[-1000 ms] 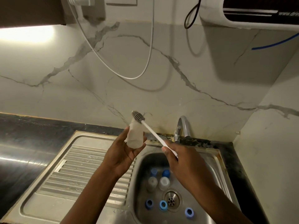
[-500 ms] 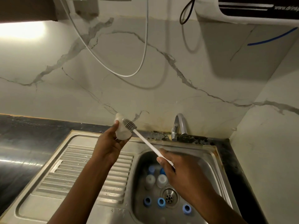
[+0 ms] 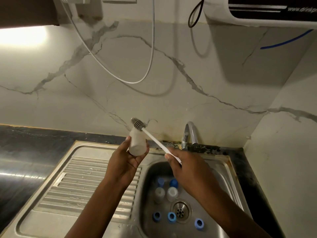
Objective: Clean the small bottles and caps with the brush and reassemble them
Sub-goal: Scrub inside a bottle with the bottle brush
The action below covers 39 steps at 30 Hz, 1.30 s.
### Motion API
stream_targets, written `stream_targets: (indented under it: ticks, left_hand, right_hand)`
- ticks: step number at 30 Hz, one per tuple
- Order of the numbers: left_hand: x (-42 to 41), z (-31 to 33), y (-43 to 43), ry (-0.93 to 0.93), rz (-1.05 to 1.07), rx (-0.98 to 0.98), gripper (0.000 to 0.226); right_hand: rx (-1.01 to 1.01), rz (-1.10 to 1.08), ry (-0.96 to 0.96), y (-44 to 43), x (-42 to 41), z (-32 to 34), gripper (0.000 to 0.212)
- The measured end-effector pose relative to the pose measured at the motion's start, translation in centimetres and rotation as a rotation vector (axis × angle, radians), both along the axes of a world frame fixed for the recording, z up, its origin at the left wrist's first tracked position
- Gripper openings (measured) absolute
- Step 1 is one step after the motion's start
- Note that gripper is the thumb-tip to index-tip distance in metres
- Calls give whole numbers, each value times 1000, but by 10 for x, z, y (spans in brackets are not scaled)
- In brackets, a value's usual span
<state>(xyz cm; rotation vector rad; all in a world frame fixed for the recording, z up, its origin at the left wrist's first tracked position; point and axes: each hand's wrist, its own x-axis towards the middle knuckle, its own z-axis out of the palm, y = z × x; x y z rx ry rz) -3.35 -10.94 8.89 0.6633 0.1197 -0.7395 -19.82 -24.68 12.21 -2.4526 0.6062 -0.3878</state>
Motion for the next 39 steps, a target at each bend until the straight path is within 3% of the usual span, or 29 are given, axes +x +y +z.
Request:
stream_targets:
  ticks: [5, 10, 21, 24, 28, 36, 39]
  left_hand:
    - [19, 12, 3, 40, 65, -90, 48]
    - [37, 16, 11, 24, 119, -12, 47]
    - [-2, 7, -1, 111, -42, -144, 50]
    - [4, 6, 4, 66, -62, -71, 55]
    - [10, 4, 9, -62, -91, 197, 71]
    - [25, 9, 6, -34, 36, 185, 57]
    - [29, 10, 10, 7, 42, 139, 38]
  right_hand:
    - [18, 49, -26, 6, -6, 1, 47]
    - [69, 76, 15, 16, -29, -8, 51]
    - [39, -29, -29, -2, -7, -8, 47]
    - [22, -16, -30, -3, -6, -5, 47]
    - [-27, -2, -36, -4, -6, -4, 47]
    - [96, 28, 16, 14, -29, -15, 44]
    - [101, 37, 32, 19, -36, -23, 52]
